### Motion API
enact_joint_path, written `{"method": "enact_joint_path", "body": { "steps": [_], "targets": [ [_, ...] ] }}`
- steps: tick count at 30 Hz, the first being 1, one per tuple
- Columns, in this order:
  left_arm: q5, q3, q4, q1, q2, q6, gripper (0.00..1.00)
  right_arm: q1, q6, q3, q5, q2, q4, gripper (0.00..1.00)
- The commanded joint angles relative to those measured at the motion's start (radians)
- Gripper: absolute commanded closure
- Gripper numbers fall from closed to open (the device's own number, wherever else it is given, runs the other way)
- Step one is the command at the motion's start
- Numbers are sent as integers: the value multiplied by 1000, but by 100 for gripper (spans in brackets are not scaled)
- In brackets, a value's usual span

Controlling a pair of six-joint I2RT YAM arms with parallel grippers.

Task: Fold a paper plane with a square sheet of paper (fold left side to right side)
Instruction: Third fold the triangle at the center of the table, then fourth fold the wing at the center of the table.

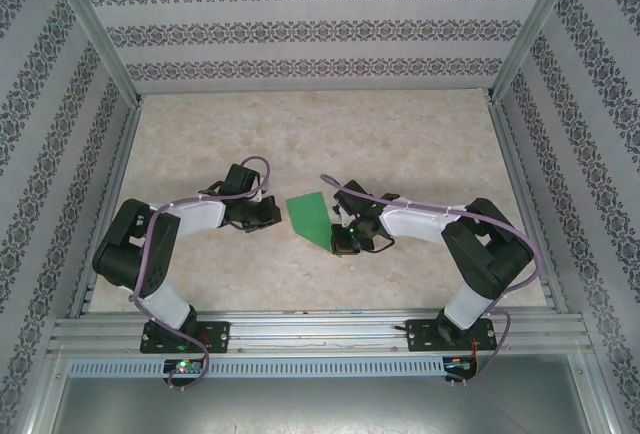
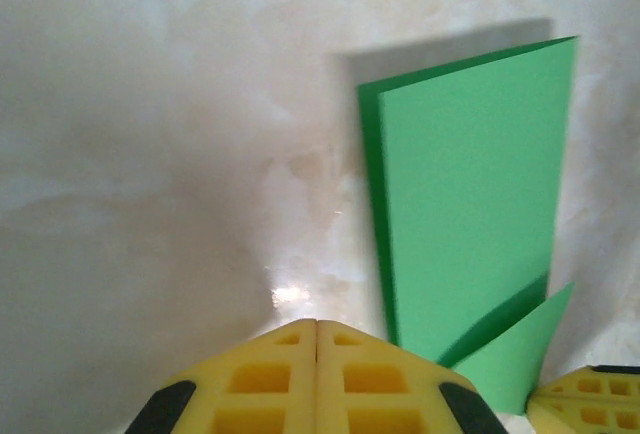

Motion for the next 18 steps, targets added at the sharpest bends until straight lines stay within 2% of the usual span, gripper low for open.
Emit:
{"method": "enact_joint_path", "body": {
  "steps": [1,3,6,10,13,18],
  "targets": [
    [-6,-5,-26,11,-94,13,90,-20,-44,19,-15,-88,6,87],
    [3,-25,-12,11,-138,-9,82,-46,-95,11,-3,-129,18,74],
    [7,-79,46,10,-192,-74,69,-99,-198,-13,14,-185,41,61],
    [43,-142,152,9,-204,-170,63,-148,-321,-50,-55,-202,118,44],
    [67,-162,211,6,-178,-208,62,-173,-370,-53,-157,-152,177,41],
    [83,-167,258,4,-131,-235,62,-182,-371,-40,-239,-57,281,41]
  ]
}}
